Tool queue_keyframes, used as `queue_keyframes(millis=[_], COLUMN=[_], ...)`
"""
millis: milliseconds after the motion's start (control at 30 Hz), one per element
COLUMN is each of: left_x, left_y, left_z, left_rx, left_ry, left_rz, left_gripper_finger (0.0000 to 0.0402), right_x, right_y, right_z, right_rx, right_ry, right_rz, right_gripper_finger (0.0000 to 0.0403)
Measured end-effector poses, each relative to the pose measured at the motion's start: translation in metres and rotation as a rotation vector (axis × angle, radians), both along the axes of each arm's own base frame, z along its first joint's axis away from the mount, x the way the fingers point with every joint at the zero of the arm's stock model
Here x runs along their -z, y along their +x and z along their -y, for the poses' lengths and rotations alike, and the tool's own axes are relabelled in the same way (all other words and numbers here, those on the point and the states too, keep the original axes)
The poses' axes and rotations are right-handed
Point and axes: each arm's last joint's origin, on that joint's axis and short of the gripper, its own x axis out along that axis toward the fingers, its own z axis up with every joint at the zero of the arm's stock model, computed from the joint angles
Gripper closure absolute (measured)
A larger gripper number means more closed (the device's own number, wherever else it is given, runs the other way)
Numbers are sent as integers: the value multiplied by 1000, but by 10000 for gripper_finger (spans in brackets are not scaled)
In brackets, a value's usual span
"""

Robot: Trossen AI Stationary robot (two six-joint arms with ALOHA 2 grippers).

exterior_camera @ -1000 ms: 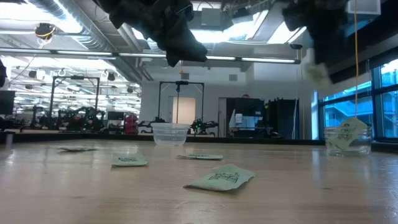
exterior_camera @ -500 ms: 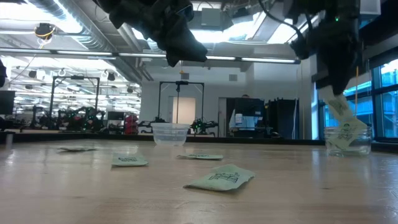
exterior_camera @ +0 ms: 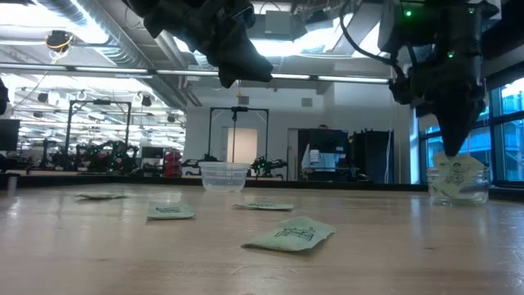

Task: Pick and place Stevia / Truvia into bins
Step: Put the stevia packet into the transparent container

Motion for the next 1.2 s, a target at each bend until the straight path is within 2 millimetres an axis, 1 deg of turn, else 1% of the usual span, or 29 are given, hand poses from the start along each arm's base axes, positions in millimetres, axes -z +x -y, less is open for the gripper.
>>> queue_keyframes(millis=[200, 367, 433, 600, 700, 833, 933, 1000, 1100, 1200], left_x=[0, 0, 0, 0, 1, 3, 6, 8, 13, 19], left_y=[0, 0, 0, 0, 0, -1, -2, -4, -6, -7], left_z=[0, 0, 0, 0, 0, 3, 12, 19, 31, 41], left_rx=[0, 0, 0, 25, 36, 75, 147, 214, 318, 385], left_ry=[0, 1, 1, 42, 59, 102, 148, 171, 202, 237], left_rz=[0, 0, 0, 2, -5, -27, -50, -74, -112, -147], left_gripper_finger=[290, 290, 290, 292, 295, 296, 300, 305, 318, 341], right_x=[2, 2, 2, 1, -6, -29, -49, -59, -70, -77], right_y=[0, 0, -1, -1, -3, 1, 13, 24, 42, 56], right_z=[0, 0, 0, 0, 0, 1, 1, 1, 1, 1], right_rx=[-1, -5, -5, 1, 25, 53, 48, 29, -5, -49], right_ry=[0, 0, 0, 0, 7, -24, -30, -32, -41, -61], right_rz=[-1, -1, -2, -11, -43, -35, 74, 189, 379, 544], right_gripper_finger=[391, 373, 357, 301, 277, 268, 269, 270, 271, 271])
